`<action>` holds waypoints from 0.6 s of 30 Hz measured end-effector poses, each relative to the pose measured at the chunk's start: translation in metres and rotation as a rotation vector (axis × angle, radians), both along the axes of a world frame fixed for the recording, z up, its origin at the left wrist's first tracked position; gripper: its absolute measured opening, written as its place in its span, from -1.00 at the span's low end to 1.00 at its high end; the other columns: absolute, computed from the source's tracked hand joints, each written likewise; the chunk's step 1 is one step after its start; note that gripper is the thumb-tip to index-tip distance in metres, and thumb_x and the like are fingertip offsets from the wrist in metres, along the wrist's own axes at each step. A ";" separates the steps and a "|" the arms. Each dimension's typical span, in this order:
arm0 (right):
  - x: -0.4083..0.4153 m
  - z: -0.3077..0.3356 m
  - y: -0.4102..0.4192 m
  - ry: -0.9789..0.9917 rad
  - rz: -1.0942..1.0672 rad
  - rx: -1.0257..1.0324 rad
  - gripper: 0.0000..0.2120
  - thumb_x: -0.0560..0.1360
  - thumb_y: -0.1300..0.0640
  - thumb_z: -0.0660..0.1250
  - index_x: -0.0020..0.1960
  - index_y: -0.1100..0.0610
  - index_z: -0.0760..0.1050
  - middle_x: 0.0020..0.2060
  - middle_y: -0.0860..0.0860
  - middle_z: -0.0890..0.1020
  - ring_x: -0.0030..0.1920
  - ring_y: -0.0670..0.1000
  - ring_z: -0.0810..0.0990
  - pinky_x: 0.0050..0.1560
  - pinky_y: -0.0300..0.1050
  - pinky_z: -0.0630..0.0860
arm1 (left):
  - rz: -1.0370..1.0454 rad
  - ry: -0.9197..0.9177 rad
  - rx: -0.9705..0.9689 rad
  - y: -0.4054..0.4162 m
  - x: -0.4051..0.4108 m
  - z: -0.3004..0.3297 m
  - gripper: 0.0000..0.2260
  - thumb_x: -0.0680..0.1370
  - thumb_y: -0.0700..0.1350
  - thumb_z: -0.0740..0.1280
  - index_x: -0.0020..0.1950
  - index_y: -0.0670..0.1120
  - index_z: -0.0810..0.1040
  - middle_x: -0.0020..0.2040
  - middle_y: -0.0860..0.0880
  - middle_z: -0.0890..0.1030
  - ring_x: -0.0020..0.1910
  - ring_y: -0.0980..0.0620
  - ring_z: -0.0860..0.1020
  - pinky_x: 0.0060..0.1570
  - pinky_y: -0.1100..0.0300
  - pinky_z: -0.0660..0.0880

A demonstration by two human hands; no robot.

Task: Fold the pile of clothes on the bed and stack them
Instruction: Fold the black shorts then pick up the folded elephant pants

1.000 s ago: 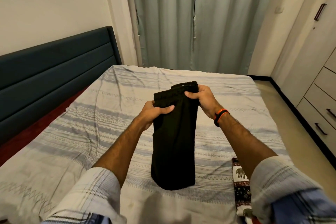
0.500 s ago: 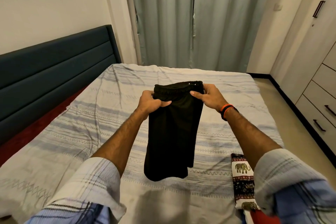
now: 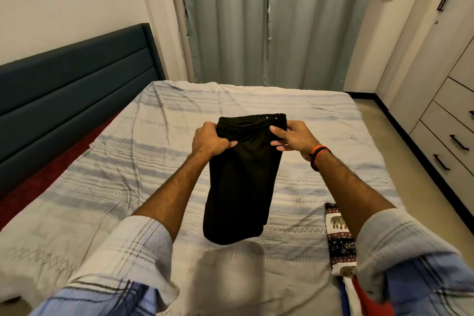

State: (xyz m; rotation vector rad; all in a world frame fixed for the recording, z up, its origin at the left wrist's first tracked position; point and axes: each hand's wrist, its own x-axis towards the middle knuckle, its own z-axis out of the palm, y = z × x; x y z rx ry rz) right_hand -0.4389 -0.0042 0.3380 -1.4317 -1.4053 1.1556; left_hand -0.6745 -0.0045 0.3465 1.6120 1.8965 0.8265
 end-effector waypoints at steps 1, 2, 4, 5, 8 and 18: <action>-0.001 -0.002 -0.001 0.010 0.001 -0.004 -0.65 0.57 0.05 0.35 0.30 0.18 0.51 0.17 0.12 0.63 -0.08 0.03 0.68 -0.06 -0.12 0.63 | 0.005 0.031 -0.002 -0.001 -0.002 -0.001 -0.43 0.37 0.07 0.57 0.28 -0.15 0.53 0.21 -0.12 0.61 0.20 -0.13 0.57 0.14 0.06 0.52; -0.002 -0.004 -0.002 0.016 0.001 -0.011 -0.66 0.58 0.05 0.35 0.30 0.18 0.51 0.16 0.11 0.64 -0.05 0.03 0.67 -0.02 -0.09 0.62 | 0.009 0.061 -0.002 -0.002 -0.004 -0.002 -0.42 0.37 0.11 0.57 0.28 -0.12 0.53 0.20 -0.11 0.62 0.19 -0.13 0.57 0.13 0.05 0.53; -0.004 -0.007 -0.006 0.011 0.000 -0.020 -0.65 0.58 0.04 0.34 0.30 0.18 0.51 0.16 0.10 0.63 0.01 0.04 0.67 0.04 -0.06 0.60 | 0.013 0.129 -0.008 -0.006 -0.008 -0.004 -0.40 0.35 0.17 0.55 0.27 -0.09 0.54 0.17 -0.10 0.63 0.17 -0.13 0.58 0.12 0.03 0.55; -0.005 -0.008 -0.008 0.006 -0.004 -0.020 -0.65 0.58 0.04 0.33 0.30 0.18 0.51 0.15 0.09 0.63 0.03 0.05 0.66 0.04 -0.06 0.60 | 0.015 0.159 -0.012 -0.008 -0.009 -0.005 -0.39 0.35 0.20 0.55 0.27 -0.07 0.54 0.17 -0.09 0.63 0.16 -0.13 0.59 0.12 0.03 0.56; -0.008 -0.012 -0.018 0.002 -0.016 -0.026 -0.67 0.59 0.04 0.33 0.28 0.18 0.51 0.13 0.08 0.64 0.03 0.04 0.66 0.01 -0.08 0.60 | 0.015 0.177 -0.046 -0.015 -0.012 -0.008 -0.38 0.34 0.21 0.55 0.28 -0.07 0.53 0.14 -0.07 0.64 0.12 -0.12 0.61 0.11 0.03 0.56; 0.013 -0.013 -0.063 0.005 0.052 -0.047 -0.64 0.59 -0.01 0.31 0.29 0.19 0.50 0.13 0.06 0.63 -0.02 -0.01 0.67 -0.10 -0.18 0.60 | -0.050 -0.345 -0.228 -0.064 0.000 -0.004 -0.58 0.45 -0.22 0.52 0.25 -0.19 0.47 0.11 -0.16 0.64 -0.30 -0.05 0.70 -0.56 0.30 0.46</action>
